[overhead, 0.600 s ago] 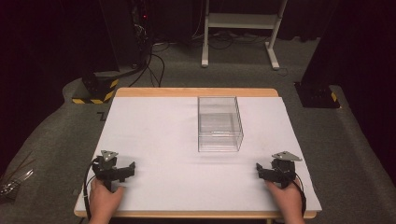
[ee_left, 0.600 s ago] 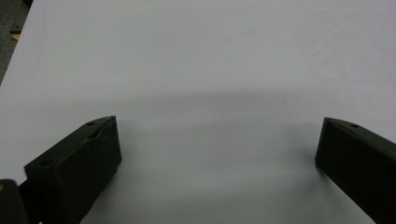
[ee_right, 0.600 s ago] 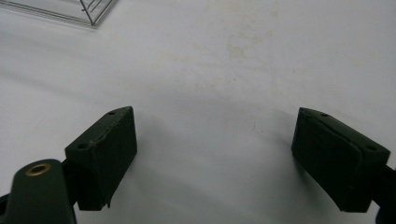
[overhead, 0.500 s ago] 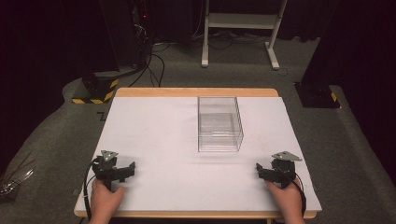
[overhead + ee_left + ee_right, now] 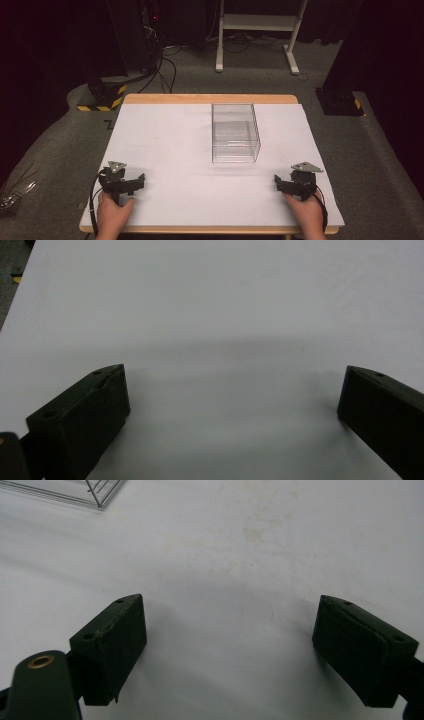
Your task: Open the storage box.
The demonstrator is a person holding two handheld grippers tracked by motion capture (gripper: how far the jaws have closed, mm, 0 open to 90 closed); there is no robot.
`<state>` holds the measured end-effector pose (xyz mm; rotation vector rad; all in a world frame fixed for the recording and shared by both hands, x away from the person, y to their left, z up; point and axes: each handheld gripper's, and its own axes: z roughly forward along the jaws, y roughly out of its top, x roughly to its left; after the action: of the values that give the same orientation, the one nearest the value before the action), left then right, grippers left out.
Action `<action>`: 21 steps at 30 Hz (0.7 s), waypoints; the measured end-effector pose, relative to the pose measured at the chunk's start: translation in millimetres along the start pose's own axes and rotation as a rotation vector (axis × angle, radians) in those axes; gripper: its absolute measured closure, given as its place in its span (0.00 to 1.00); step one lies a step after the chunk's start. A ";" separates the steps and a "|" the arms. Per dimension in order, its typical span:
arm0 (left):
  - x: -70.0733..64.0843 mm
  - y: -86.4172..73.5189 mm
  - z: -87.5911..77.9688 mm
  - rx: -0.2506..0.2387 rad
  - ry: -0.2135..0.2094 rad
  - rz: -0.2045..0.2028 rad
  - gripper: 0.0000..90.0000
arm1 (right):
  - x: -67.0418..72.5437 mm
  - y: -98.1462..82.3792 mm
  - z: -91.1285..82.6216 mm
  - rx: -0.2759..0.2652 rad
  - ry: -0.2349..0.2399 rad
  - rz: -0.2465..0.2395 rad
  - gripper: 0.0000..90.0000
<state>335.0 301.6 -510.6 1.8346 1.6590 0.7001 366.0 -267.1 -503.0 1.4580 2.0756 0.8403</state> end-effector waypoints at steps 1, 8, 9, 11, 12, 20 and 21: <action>0.0 0.0 0.0 0.000 0.000 0.000 0.00 | -0.1 0.2 0.0 0.001 -0.001 -0.001 0.16; -0.3 0.0 -0.1 -0.001 0.002 0.002 0.01 | -1.6 1.0 -5.8 -0.037 0.007 -0.018 0.21; -0.3 0.0 0.1 -0.001 0.003 0.000 0.00 | -1.6 1.1 -8.4 -0.054 0.004 -0.017 0.21; 0.0 0.1 0.1 0.000 0.000 0.000 0.00 | -2.3 0.7 -15.0 -0.094 0.013 -0.007 0.22; 0.0 0.1 0.1 0.001 0.000 0.000 0.00 | -2.6 0.3 -17.9 -0.113 0.019 -0.002 0.23; -0.1 -0.1 -0.1 -0.001 0.003 0.005 0.01 | 2.5 4.9 -27.8 -0.209 0.049 -0.029 0.24; -0.1 -0.1 -0.1 -0.001 0.003 0.004 0.01 | 4.0 5.7 -29.6 -0.223 0.052 -0.035 0.24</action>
<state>334.8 301.5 -510.6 1.8372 1.6569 0.7053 348.5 -268.2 -478.2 1.2904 1.9659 1.0682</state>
